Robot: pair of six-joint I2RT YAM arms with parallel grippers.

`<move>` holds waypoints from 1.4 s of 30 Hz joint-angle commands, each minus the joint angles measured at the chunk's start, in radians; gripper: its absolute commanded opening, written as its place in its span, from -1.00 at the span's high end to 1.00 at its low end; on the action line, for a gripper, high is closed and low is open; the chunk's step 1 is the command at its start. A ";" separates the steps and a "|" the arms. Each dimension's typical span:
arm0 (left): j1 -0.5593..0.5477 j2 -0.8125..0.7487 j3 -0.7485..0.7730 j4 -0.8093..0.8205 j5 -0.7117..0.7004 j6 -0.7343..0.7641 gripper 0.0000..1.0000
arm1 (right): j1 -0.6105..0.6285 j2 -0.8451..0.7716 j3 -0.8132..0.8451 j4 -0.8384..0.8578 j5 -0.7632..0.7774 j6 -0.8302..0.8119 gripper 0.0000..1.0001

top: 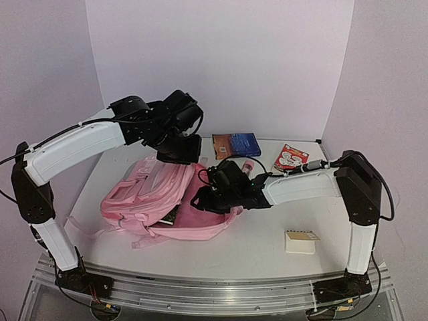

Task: Pack the student bag
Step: Place the book in the student bag.

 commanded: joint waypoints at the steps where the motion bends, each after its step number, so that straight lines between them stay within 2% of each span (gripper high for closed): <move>1: -0.002 -0.057 0.044 0.081 -0.011 0.004 1.00 | -0.001 0.075 0.107 -0.078 0.010 -0.060 0.12; 9: -0.002 -0.050 0.053 0.080 -0.002 0.000 1.00 | -0.001 0.192 0.236 -0.143 0.026 -0.085 0.20; 26: -0.002 -0.031 0.059 0.123 0.034 0.014 1.00 | 0.006 0.419 0.550 -0.158 -0.102 -0.069 0.24; 32: -0.002 -0.022 0.058 0.136 0.042 0.015 1.00 | 0.020 0.491 0.654 -0.159 -0.059 -0.043 0.24; 38: 0.000 -0.014 0.057 0.150 0.049 0.017 1.00 | 0.056 0.553 0.755 -0.175 0.073 -0.036 0.14; 42: 0.000 -0.019 0.044 0.141 0.031 0.007 1.00 | 0.055 0.511 0.707 -0.184 0.108 -0.054 0.14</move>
